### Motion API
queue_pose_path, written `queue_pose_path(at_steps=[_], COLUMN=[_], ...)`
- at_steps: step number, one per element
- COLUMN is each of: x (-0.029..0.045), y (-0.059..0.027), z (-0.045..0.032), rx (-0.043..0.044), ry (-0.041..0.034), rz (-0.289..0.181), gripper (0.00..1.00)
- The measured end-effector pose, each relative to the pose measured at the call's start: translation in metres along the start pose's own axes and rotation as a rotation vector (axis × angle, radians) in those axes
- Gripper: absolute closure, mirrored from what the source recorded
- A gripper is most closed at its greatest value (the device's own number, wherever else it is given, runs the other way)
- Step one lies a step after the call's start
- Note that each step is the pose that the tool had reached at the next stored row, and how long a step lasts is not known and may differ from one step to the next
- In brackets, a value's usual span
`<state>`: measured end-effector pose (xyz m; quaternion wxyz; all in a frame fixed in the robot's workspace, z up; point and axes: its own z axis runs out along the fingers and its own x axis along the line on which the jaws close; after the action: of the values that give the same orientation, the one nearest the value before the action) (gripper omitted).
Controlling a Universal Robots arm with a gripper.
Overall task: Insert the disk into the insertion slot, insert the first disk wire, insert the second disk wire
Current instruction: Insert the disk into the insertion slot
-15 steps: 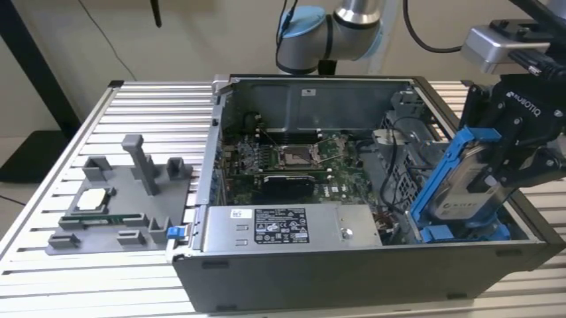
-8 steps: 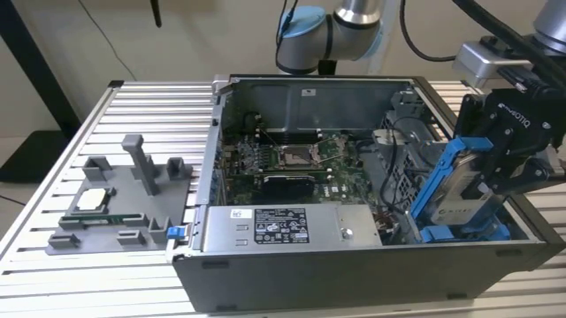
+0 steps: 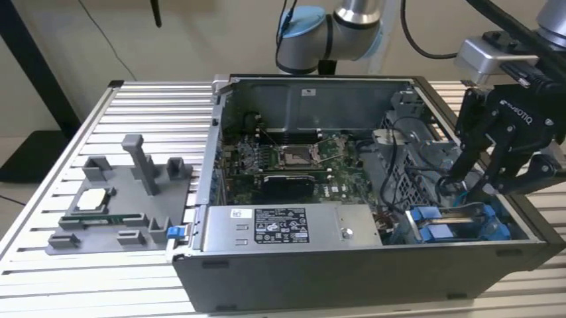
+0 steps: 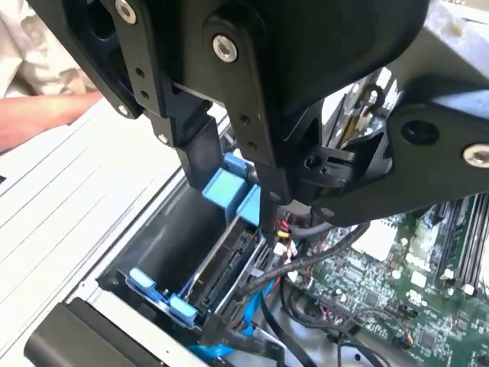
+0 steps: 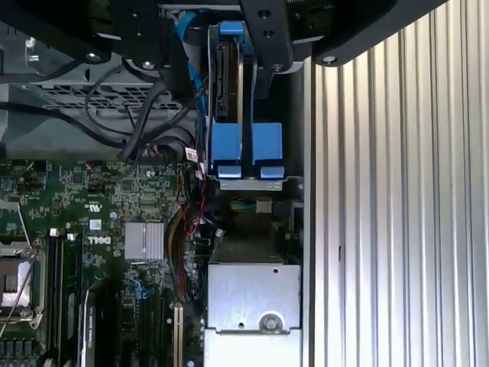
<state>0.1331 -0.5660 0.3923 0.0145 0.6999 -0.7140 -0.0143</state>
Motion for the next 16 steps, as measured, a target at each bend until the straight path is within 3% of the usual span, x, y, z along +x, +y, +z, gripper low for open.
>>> queue_pose_path(at_steps=[2, 4, 6, 7, 8, 12, 16], x=[0.0000, -0.0007, -0.0020, -0.0019, -0.0020, -0.0020, -0.0020], y=[0.0003, 0.0005, 0.0012, 0.0017, 0.0020, 0.0020, 0.0020], z=[-0.0076, -0.0105, -0.0105, -0.0097, -0.0088, -0.0050, -0.0023], rx=[-0.0005, -0.0006, -0.0006, -0.0008, -0.0008, -0.0008, 0.0000], ry=[0.0003, 0.0001, -0.0014, -0.0090, -0.0117, -0.0098, -0.0244], rz=[0.000, 0.000, 0.000, -0.005, -0.016, -0.087, -0.143], gripper=[0.00, 0.00, 0.00, 0.00, 0.00, 0.00, 0.00])
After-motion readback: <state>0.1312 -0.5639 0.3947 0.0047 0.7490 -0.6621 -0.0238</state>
